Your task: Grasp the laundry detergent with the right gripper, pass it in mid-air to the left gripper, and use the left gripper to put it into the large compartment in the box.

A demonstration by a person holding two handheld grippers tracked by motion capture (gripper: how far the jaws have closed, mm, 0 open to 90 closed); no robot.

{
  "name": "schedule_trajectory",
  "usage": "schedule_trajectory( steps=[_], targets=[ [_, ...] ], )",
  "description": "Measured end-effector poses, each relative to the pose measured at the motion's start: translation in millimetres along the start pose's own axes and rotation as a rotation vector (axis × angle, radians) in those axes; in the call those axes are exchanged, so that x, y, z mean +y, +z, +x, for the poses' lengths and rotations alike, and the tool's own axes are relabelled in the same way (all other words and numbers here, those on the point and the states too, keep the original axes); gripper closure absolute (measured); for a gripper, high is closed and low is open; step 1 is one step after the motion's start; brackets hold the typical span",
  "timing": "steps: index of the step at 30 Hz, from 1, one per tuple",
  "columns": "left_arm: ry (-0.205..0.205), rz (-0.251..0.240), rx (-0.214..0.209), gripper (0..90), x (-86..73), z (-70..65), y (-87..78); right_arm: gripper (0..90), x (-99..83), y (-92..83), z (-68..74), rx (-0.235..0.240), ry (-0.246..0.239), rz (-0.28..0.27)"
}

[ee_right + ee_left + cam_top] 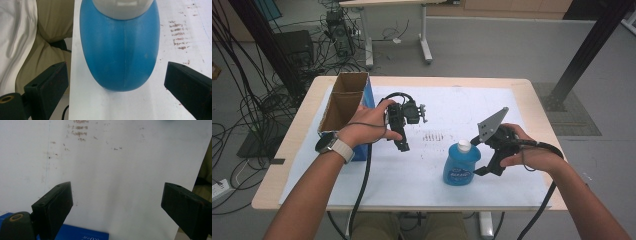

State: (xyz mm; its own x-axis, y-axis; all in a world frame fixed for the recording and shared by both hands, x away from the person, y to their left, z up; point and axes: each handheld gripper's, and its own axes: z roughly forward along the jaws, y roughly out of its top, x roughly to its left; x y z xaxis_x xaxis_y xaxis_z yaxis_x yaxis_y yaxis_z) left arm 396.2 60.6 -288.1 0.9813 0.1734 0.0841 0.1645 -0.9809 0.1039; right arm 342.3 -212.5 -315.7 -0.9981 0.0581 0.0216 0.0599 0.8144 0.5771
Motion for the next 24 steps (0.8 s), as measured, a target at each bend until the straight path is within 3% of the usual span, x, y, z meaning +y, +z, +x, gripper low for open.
schedule_trajectory(
  steps=[24],
  targets=[
    [0.001, -0.005, 0.0, 10.8, -1.0, -0.1, 0.1, 5.2, -0.8, 8.6, -0.4, 0.001, 0.0, -0.004]
  ],
)
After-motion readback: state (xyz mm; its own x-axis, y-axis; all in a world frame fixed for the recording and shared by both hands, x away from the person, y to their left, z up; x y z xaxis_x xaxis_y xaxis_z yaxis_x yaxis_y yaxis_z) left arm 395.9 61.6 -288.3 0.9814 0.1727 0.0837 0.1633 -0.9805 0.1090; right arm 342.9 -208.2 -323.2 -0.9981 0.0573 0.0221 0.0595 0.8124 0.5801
